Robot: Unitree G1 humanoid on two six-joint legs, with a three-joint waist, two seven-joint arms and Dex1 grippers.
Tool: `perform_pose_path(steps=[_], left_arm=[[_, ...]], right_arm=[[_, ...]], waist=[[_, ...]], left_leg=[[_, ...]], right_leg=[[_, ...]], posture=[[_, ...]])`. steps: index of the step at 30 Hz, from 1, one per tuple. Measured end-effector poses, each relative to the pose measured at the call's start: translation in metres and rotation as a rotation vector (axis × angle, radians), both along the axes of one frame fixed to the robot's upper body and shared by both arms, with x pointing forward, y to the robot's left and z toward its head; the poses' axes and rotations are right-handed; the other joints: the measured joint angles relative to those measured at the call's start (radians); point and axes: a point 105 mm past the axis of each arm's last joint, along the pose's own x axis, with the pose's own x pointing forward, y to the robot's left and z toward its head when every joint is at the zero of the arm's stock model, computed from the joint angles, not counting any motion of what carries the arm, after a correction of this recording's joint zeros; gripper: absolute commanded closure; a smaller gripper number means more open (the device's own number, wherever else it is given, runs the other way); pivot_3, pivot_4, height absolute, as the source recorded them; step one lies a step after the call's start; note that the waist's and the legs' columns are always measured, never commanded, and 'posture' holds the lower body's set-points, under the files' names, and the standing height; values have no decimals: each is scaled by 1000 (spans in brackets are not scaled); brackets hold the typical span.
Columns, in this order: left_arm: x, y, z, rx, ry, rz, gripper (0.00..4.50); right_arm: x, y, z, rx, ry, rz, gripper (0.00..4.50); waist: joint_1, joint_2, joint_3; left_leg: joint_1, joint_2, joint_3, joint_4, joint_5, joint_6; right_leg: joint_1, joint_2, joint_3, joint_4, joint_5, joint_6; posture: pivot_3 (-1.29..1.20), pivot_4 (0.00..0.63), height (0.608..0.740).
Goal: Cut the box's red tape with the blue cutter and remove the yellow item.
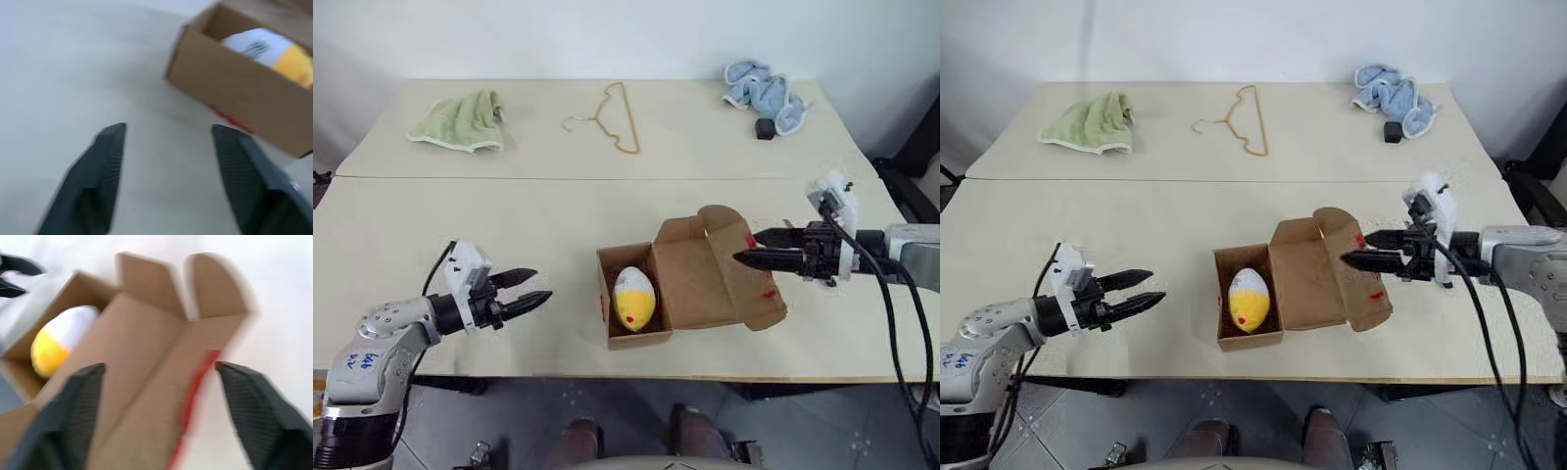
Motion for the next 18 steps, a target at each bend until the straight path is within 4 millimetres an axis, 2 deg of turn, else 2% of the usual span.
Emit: perform_pose_path(steps=[2,10,12,15,18], left_arm=[[-4,2,0,6,-2,1,45],[-37,54,-3,47,8,123,45],[-45,74,-8,49,27,185,45],[-66,115,-22,35,85,337,45],[-84,140,-31,26,122,427,45]], right_arm=[[-2,0,3,2,-54,43,0],[-23,-23,14,-24,-455,326,0],[-24,-28,15,-45,-498,349,0],[-25,-50,21,-19,-517,280,0],[-38,-56,22,-29,-550,295,0]], waist=[[1,0,0],[-1,0,0],[-5,0,0],[-13,0,0],[-14,0,0]], left_leg=[[0,0,0,0,0,0],[2,1,6,1,-3,3],[3,1,7,0,-3,2],[2,2,7,0,-4,2],[2,2,7,0,-5,3]], right_leg=[[0,0,0,0,0,0],[0,0,1,-1,0,0],[0,0,1,0,0,0],[0,1,1,-1,0,-1],[0,0,1,-1,0,-1]], posture=[[0,150,740],[0,150,740],[0,150,740],[0,150,740],[0,150,740]])
